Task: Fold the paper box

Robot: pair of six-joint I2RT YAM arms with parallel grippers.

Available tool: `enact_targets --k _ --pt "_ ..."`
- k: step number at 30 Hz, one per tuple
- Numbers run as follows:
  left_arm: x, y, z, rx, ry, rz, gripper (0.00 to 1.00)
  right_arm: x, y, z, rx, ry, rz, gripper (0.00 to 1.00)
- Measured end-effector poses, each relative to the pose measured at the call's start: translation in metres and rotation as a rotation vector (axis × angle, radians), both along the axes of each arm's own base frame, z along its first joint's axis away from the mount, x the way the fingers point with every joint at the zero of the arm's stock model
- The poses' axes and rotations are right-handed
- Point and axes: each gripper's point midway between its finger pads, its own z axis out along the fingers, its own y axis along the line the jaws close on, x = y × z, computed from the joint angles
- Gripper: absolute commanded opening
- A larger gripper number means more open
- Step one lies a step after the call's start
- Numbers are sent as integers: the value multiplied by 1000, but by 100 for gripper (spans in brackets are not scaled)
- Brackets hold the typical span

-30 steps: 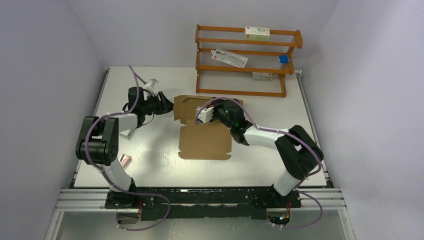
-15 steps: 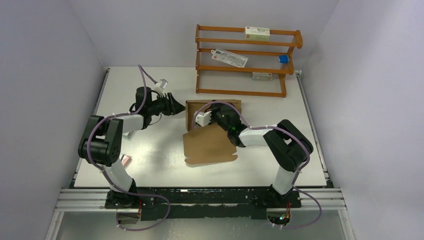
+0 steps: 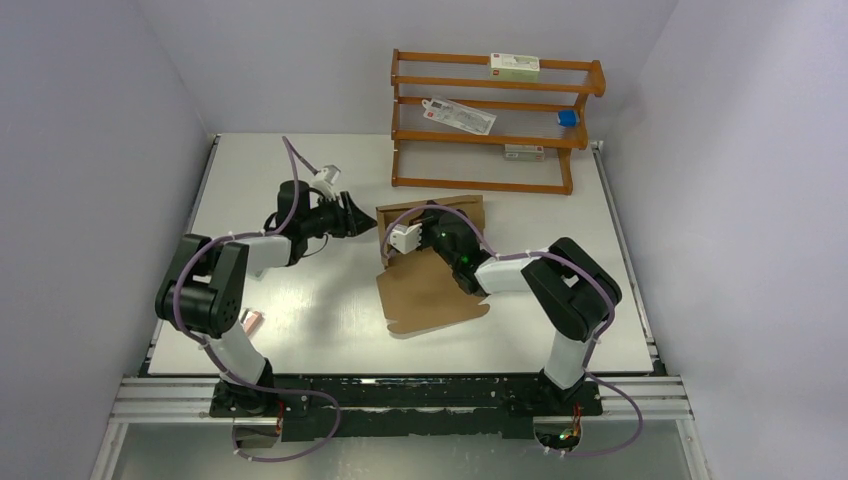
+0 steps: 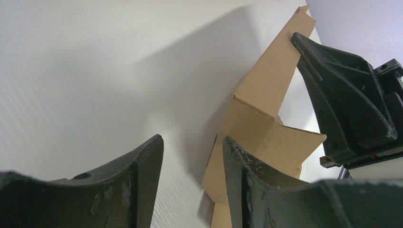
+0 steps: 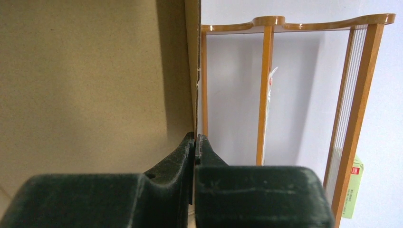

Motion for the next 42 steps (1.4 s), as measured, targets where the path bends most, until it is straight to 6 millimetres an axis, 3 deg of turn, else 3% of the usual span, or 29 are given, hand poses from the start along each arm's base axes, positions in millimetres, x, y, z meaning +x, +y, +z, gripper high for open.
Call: enact_targets --k 11,21,30,36,42 --pt "-19 -2 0 -136 60 50 53 -3 3 -3 -5 7 9 0" --pt "-39 1 -15 -158 121 79 53 -17 7 -11 -10 7 34 0" --pt "-55 4 -5 -171 67 75 54 -33 12 -13 13 -96 39 0" --pt "-54 4 -4 -159 59 72 54 -32 13 -21 0 -151 22 0" --pt "-36 -1 16 -151 -19 54 54 -24 18 -22 -33 -184 14 0"
